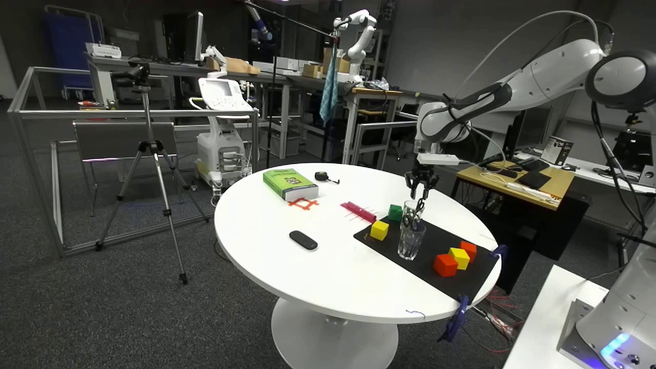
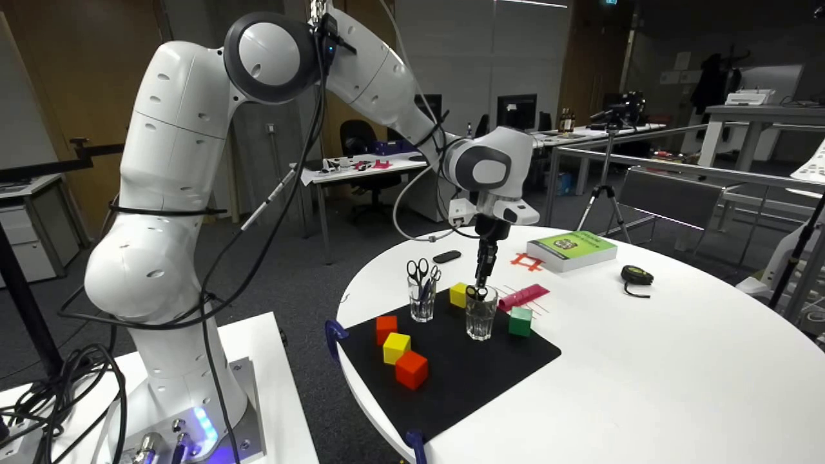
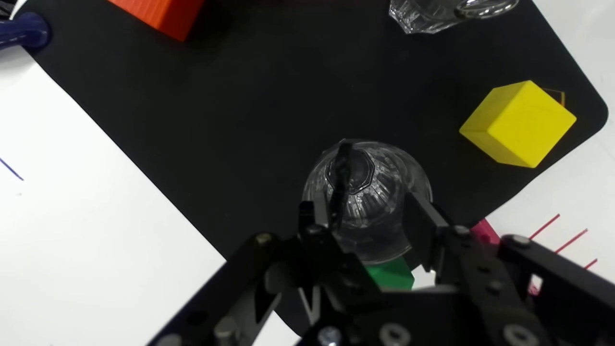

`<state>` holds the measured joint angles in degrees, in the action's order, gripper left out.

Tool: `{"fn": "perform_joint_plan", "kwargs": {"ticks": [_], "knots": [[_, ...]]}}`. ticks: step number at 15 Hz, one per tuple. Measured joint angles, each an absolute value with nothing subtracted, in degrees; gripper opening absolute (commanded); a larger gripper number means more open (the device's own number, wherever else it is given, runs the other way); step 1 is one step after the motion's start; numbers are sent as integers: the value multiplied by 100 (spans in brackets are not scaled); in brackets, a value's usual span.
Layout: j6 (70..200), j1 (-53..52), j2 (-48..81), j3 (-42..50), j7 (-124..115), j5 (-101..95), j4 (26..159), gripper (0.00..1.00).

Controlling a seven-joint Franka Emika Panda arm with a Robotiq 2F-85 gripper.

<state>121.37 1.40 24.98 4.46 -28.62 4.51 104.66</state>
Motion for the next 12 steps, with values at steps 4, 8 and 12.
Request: {"fn": "perform_joint_plan", "kwargs": {"ticks": [4, 8, 12], "knots": [[12139, 136, 2494, 453, -2862, 451, 10400, 100], [12152, 65, 2416, 449, -2861, 457, 10323, 100], [12253, -114, 2216, 437, -3017, 464, 10326, 100]]}}
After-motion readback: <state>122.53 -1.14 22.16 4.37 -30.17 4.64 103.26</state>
